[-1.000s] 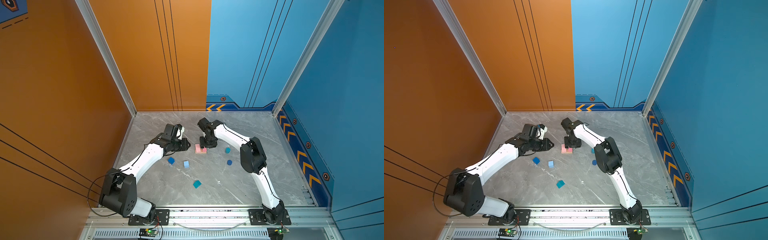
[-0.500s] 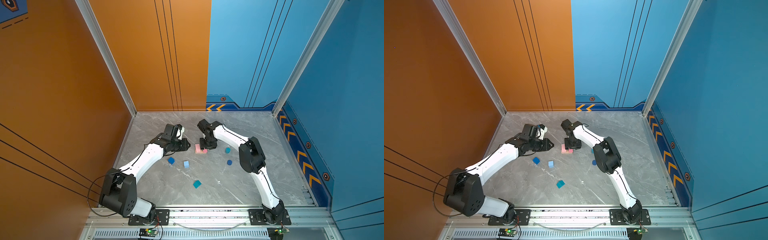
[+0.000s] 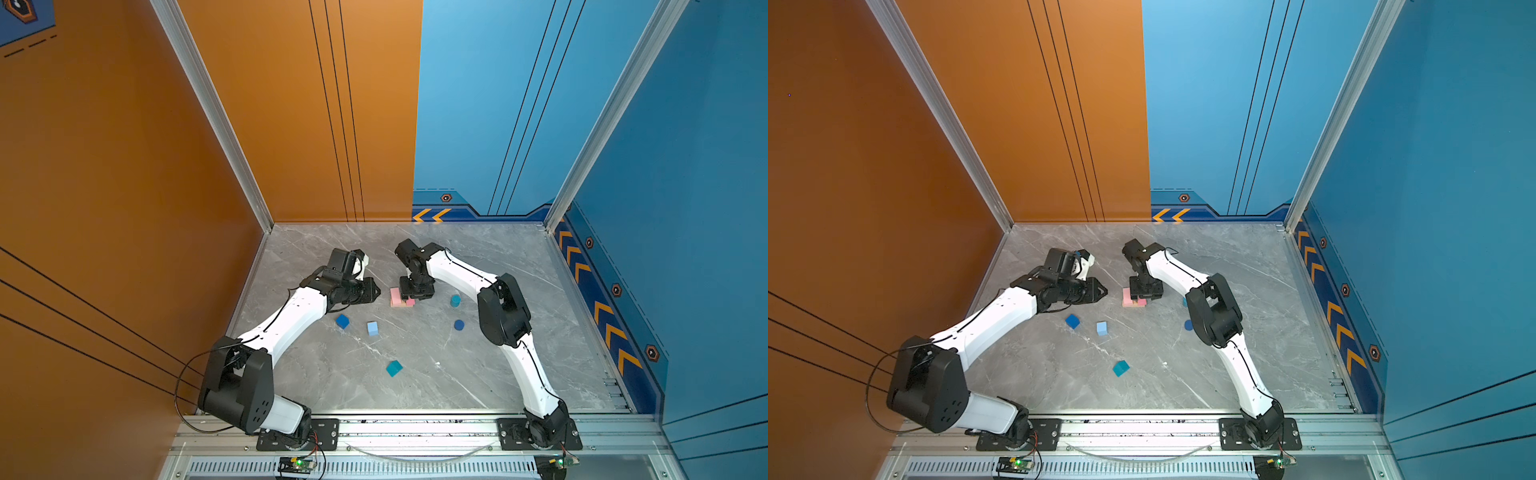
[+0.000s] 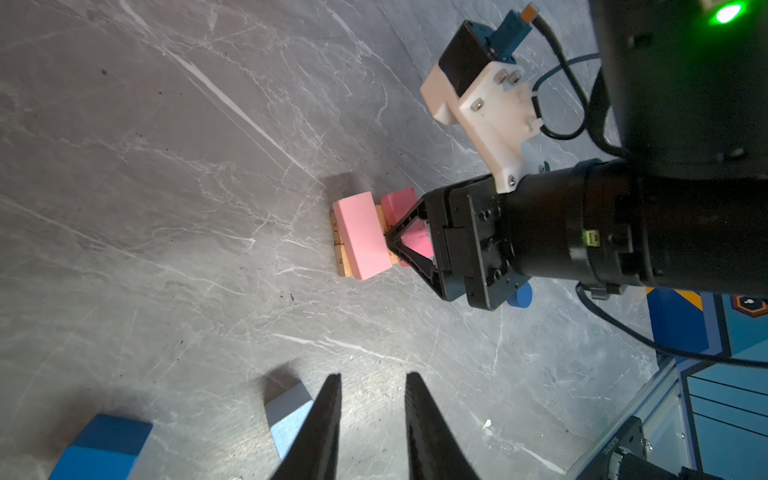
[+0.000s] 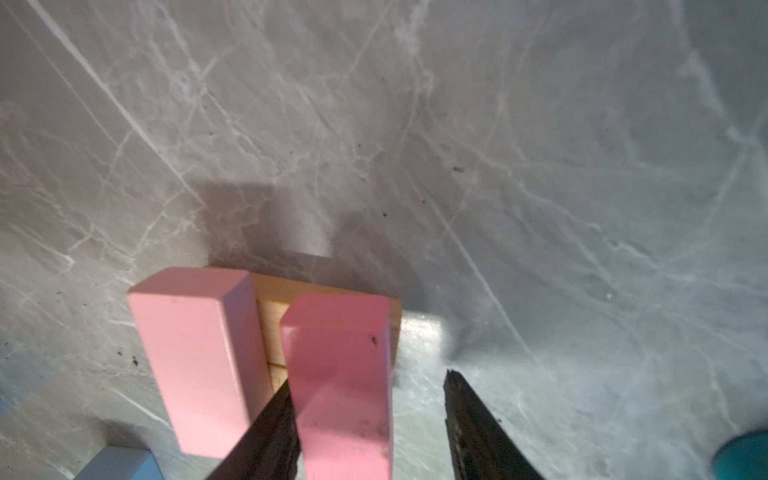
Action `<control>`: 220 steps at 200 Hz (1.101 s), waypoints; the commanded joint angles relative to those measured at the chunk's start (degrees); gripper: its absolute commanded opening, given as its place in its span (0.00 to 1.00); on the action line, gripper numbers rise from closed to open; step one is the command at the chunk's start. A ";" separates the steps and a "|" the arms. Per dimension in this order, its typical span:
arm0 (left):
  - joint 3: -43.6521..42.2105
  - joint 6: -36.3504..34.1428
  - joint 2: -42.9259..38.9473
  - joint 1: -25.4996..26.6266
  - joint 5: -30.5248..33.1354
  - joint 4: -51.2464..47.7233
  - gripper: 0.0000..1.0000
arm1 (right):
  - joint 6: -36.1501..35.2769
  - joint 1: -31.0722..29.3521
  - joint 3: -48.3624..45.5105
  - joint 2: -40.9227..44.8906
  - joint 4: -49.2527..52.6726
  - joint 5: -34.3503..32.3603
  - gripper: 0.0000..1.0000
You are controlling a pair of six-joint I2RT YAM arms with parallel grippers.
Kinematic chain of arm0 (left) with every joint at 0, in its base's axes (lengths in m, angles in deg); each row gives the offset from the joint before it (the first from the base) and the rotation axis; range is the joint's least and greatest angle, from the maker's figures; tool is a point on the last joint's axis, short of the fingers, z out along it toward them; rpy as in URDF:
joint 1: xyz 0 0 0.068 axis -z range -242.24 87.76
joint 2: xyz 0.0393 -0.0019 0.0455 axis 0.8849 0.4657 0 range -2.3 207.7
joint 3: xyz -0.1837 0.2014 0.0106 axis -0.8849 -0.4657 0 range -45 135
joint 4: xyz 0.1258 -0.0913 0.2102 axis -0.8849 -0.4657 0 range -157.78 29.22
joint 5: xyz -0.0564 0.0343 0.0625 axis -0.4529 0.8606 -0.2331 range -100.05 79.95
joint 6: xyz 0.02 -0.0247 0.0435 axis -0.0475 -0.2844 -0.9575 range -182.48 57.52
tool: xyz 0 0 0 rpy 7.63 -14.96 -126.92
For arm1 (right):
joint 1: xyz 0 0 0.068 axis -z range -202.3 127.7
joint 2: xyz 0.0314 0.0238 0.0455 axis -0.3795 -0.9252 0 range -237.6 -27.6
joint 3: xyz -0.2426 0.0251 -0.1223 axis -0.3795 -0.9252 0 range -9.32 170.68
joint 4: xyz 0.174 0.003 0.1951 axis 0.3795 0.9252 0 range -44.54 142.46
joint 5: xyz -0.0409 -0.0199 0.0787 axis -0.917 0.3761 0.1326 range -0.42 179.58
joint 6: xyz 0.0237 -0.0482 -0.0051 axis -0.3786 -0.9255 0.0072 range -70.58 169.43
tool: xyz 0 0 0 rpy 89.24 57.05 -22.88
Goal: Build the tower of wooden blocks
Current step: 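Lower the long pink block beside the small pink block on the planks, then open the right gripper and raise it off the pink blocks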
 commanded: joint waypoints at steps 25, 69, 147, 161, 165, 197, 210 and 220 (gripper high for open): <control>1.27 -1.05 -0.11 -0.51 -1.29 -0.98 0.29 | 1.29 0.33 -0.95 4.08 0.14 -0.40 0.57; 1.40 -0.96 -0.29 -0.23 -1.30 -1.17 0.28 | 1.55 0.32 -2.01 7.34 0.22 -1.19 0.57; 3.82 -0.23 3.41 0.07 -3.52 -1.24 0.32 | -0.07 2.27 -7.56 14.46 -2.58 0.86 0.50; 4.73 -0.01 5.40 0.07 -4.35 -1.19 0.33 | 0.14 2.86 -9.54 15.18 -4.69 2.53 0.45; 5.07 0.01 6.08 0.07 -4.62 -1.18 0.33 | 0.21 2.94 -10.12 15.38 -5.24 2.90 0.44; 8.28 0.36 12.26 0.10 -7.48 -1.40 0.34 | 0.39 3.64 -13.25 15.56 -8.67 5.15 0.40; 9.65 0.53 14.82 0.16 -8.74 -1.69 0.34 | 0.64 4.11 -15.43 15.60 -10.70 6.46 0.40; 10.77 0.70 16.50 0.30 -9.27 -1.82 0.35 | 0.92 4.49 -16.63 15.55 -12.33 7.40 0.41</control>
